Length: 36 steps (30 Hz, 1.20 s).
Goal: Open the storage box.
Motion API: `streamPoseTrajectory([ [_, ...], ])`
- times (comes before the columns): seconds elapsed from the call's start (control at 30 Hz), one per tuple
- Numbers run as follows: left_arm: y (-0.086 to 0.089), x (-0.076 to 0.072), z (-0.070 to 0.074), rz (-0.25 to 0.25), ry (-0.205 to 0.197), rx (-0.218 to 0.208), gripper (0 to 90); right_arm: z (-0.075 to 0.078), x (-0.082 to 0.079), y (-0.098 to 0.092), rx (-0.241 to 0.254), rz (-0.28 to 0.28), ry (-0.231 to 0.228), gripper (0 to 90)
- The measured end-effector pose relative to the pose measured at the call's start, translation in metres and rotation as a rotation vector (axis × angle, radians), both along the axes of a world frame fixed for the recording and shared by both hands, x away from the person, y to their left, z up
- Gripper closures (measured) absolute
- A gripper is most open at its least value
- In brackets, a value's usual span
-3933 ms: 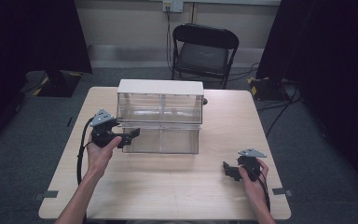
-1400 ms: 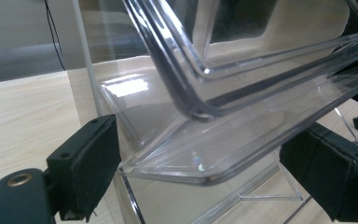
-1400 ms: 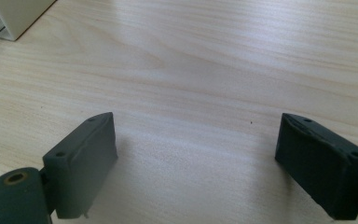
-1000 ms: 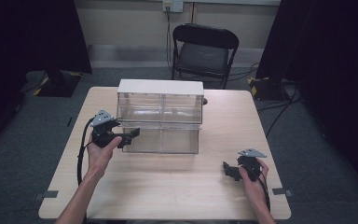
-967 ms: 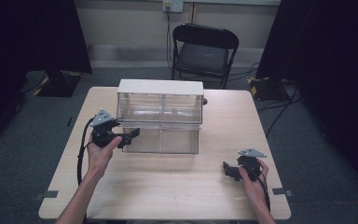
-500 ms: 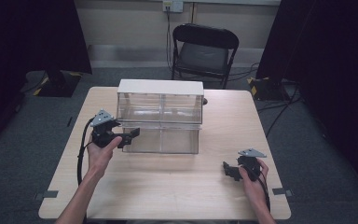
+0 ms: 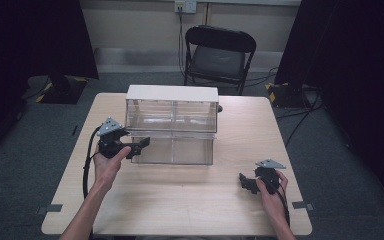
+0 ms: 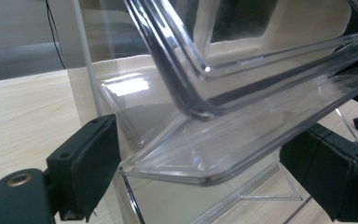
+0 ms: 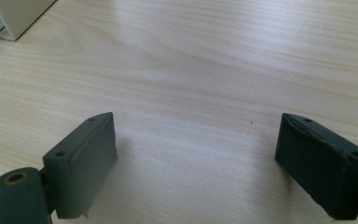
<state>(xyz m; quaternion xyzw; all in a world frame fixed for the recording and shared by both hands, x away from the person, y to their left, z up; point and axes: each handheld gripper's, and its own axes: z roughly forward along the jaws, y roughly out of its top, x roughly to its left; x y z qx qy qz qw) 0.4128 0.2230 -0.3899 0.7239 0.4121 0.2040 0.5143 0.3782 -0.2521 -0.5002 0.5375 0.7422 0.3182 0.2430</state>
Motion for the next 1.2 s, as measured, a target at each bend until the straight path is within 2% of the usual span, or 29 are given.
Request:
streamPoseTrajectory([
  [0.4,0.0,-0.0002,0.0002,0.001,0.001,0.001,12.1,0.0,0.0,0.0,0.001,0.0,0.0,11.7],
  [0.57,-0.0009,-0.001,0.0,0.009,0.001,-0.014,12.2,0.0,0.0,0.0,0.0,0.0,0.0,11.7],
  [0.67,0.0,-0.0012,0.0003,0.003,0.001,-0.003,12.4,0.0,0.0,0.0,0.001,0.0,0.0,11.7],
  [1.2,0.0002,-0.0014,0.0008,0.003,-0.002,-0.004,12.3,0.0,0.0001,0.0,0.001,0.0,0.0,11.7],
])
